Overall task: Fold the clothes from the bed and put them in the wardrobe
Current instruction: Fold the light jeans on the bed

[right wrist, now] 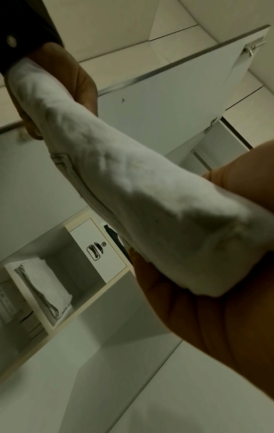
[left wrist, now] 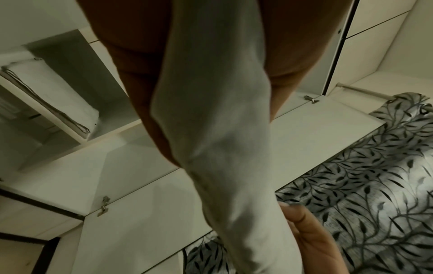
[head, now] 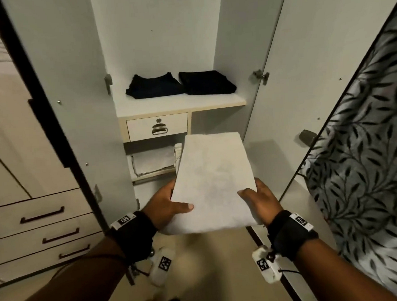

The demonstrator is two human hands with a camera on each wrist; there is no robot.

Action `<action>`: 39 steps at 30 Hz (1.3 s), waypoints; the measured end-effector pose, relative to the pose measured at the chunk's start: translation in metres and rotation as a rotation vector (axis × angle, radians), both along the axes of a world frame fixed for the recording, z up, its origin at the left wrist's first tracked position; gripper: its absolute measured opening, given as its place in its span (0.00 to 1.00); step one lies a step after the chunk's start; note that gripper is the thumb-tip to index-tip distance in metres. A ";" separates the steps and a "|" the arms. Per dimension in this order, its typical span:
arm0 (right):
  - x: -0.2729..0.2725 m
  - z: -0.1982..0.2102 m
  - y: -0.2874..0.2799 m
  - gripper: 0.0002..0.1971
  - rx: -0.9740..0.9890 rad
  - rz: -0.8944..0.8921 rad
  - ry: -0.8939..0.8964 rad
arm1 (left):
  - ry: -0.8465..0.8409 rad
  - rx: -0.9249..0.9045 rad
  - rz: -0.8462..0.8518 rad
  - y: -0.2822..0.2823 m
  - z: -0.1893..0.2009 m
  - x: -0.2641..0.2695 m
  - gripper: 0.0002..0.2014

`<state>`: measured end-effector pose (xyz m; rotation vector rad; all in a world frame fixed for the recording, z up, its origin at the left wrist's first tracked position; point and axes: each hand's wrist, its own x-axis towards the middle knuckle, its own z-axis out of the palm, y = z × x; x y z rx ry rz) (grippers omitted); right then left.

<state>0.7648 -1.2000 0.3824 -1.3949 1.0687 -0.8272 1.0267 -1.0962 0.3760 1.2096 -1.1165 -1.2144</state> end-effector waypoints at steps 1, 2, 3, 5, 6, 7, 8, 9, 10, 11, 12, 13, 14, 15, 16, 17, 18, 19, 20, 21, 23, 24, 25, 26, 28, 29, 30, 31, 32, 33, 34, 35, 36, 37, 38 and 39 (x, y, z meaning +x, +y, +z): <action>0.004 0.000 -0.012 0.30 0.001 -0.013 -0.006 | -0.005 0.007 0.009 -0.012 0.001 0.003 0.44; 0.009 0.000 -0.027 0.31 0.002 -0.027 -0.012 | -0.020 0.009 0.021 -0.027 0.002 0.006 0.44; 0.015 0.000 -0.038 0.32 0.000 -0.037 -0.019 | -0.045 0.006 0.031 -0.038 0.004 0.010 0.43; 0.027 -0.002 -0.065 0.30 -0.002 -0.035 -0.015 | -0.089 -0.008 0.055 -0.064 0.006 0.019 0.39; 0.034 -0.003 -0.078 0.29 -0.006 -0.030 -0.006 | -0.106 -0.015 0.068 -0.076 0.006 0.023 0.35; 0.041 -0.006 -0.095 0.30 -0.012 -0.021 -0.002 | -0.107 -0.019 0.076 -0.089 0.005 0.029 0.33; 0.046 -0.006 -0.107 0.31 -0.013 -0.009 0.005 | -0.104 -0.014 0.088 -0.099 0.004 0.033 0.32; 0.053 -0.008 -0.123 0.31 -0.019 0.009 0.012 | -0.102 -0.006 0.102 -0.111 0.001 0.039 0.32; 0.061 -0.007 -0.141 0.31 -0.028 0.031 0.027 | -0.094 0.002 0.121 -0.125 -0.001 0.046 0.34; 0.068 -0.010 -0.158 0.31 -0.040 0.052 0.034 | -0.081 0.007 0.135 -0.137 -0.004 0.053 0.35; 0.076 -0.010 -0.178 0.30 -0.048 0.075 0.038 | -0.060 0.009 0.155 -0.152 -0.006 0.060 0.36; 0.083 -0.011 -0.194 0.29 -0.060 0.094 0.038 | -0.049 0.013 0.170 -0.164 -0.009 0.066 0.37; 0.090 -0.011 -0.212 0.28 -0.071 0.110 0.040 | -0.041 0.015 0.180 -0.180 -0.010 0.073 0.36; 0.098 -0.011 -0.230 0.28 -0.078 0.118 0.050 | -0.043 0.026 0.182 -0.195 -0.011 0.081 0.37; 0.105 -0.009 -0.246 0.28 -0.086 0.121 0.060 | -0.053 0.036 0.185 -0.210 -0.012 0.087 0.38; 0.112 -0.008 -0.266 0.28 -0.092 0.122 0.059 | -0.064 0.037 0.188 -0.228 -0.012 0.095 0.39; 0.117 -0.008 -0.281 0.28 -0.093 0.124 0.051 | -0.080 0.030 0.190 -0.242 -0.012 0.100 0.41; 0.122 -0.010 -0.300 0.28 -0.092 0.129 0.035 | -0.087 0.021 0.181 -0.259 -0.011 0.106 0.44; 0.127 -0.009 -0.319 0.28 -0.092 0.137 0.025 | -0.084 0.014 0.180 -0.279 -0.010 0.114 0.48; 0.131 -0.010 -0.335 0.28 -0.089 0.141 0.022 | -0.090 0.015 0.188 -0.295 -0.009 0.118 0.51; 0.137 -0.010 -0.369 0.28 -0.075 0.125 -0.002 | -0.097 -0.001 0.194 -0.328 -0.006 0.123 0.52; 0.139 -0.009 -0.385 0.29 -0.070 0.110 -0.015 | -0.078 -0.008 0.188 -0.345 -0.004 0.126 0.52; 0.141 -0.006 -0.404 0.28 -0.078 0.101 -0.018 | -0.062 -0.011 0.180 -0.364 -0.001 0.128 0.51; 0.143 -0.003 -0.420 0.27 -0.087 0.102 -0.005 | -0.062 -0.019 0.182 -0.382 0.001 0.130 0.50; 0.149 0.006 -0.458 0.23 -0.099 0.108 0.010 | -0.104 -0.033 0.196 -0.419 0.009 0.133 0.46; 0.151 0.010 -0.482 0.22 -0.108 0.115 0.016 | -0.126 -0.037 0.205 -0.439 0.013 0.134 0.46; 0.153 0.015 -0.507 0.22 -0.130 0.133 0.019 | -0.145 -0.043 0.215 -0.462 0.016 0.135 0.45; 0.156 0.018 -0.532 0.23 -0.151 0.143 0.023 | -0.173 -0.049 0.226 -0.483 0.019 0.136 0.44; 0.160 0.024 -0.559 0.23 -0.173 0.149 0.033 | -0.196 -0.060 0.239 -0.507 0.024 0.138 0.41; 0.163 0.030 -0.580 0.21 -0.199 0.154 0.048 | -0.202 -0.066 0.249 -0.526 0.030 0.138 0.38; 0.167 0.038 -0.602 0.17 -0.209 0.157 0.050 | -0.200 -0.068 0.256 -0.547 0.036 0.139 0.35; 0.170 0.045 -0.625 0.13 -0.214 0.169 0.037 | -0.193 -0.065 0.263 -0.569 0.043 0.140 0.34; 0.173 0.054 -0.646 0.13 -0.224 0.173 0.032 | -0.185 -0.061 0.263 -0.588 0.049 0.141 0.33; 0.178 0.064 -0.667 0.13 -0.241 0.187 0.021 | -0.181 -0.073 0.269 -0.611 0.056 0.144 0.33; 0.183 0.075 -0.686 0.14 -0.264 0.208 0.008 | -0.188 -0.083 0.283 -0.629 0.062 0.149 0.33; 0.190 0.083 -0.709 0.15 -0.282 0.219 0.007 | -0.206 -0.100 0.296 -0.648 0.068 0.153 0.33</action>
